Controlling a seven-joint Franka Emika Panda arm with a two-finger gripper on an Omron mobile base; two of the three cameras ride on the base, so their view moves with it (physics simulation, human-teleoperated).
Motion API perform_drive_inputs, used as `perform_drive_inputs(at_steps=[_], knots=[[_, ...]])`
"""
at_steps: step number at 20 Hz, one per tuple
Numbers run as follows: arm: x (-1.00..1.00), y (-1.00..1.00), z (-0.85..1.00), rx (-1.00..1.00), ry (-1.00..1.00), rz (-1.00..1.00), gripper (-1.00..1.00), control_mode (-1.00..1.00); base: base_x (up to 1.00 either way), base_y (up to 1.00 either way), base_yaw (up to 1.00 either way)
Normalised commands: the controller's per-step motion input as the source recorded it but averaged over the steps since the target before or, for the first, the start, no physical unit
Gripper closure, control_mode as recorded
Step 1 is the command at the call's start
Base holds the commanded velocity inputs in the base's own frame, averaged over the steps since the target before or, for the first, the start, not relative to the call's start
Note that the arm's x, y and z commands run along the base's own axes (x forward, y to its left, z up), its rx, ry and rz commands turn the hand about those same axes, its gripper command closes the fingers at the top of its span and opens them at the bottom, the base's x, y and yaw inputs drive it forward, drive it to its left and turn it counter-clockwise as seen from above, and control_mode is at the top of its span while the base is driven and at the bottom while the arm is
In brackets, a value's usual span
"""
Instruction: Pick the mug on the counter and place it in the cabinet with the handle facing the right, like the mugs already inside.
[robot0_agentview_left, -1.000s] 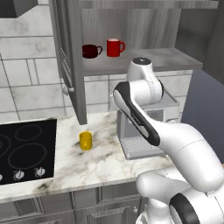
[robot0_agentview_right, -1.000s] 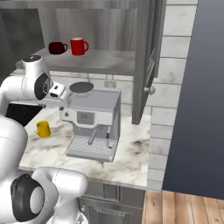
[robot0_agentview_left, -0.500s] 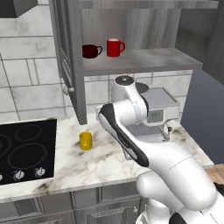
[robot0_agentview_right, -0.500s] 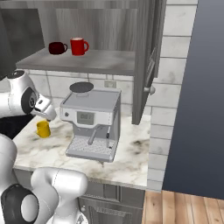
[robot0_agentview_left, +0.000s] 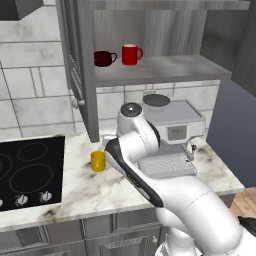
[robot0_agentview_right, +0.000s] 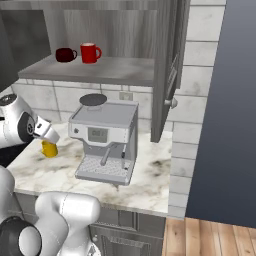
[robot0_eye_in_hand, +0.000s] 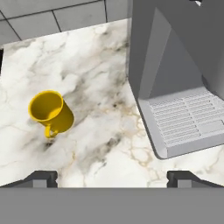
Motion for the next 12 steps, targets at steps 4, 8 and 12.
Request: perform_drive_inputs(at_steps=[4, 8, 12], knots=[[0.24, 0.27, -0.14, 0.00, 0.03, 0.02, -1.00, -1.00, 0.00, 0.00, 0.00], [0.27, 0.31, -0.30, 0.00, 0.03, 0.08, -1.00, -1.00, 0.00, 0.00, 0.00], [0.22, 0.37, -0.45, 0.00, 0.03, 0.09, -1.00, -1.00, 0.00, 0.00, 0.00]])
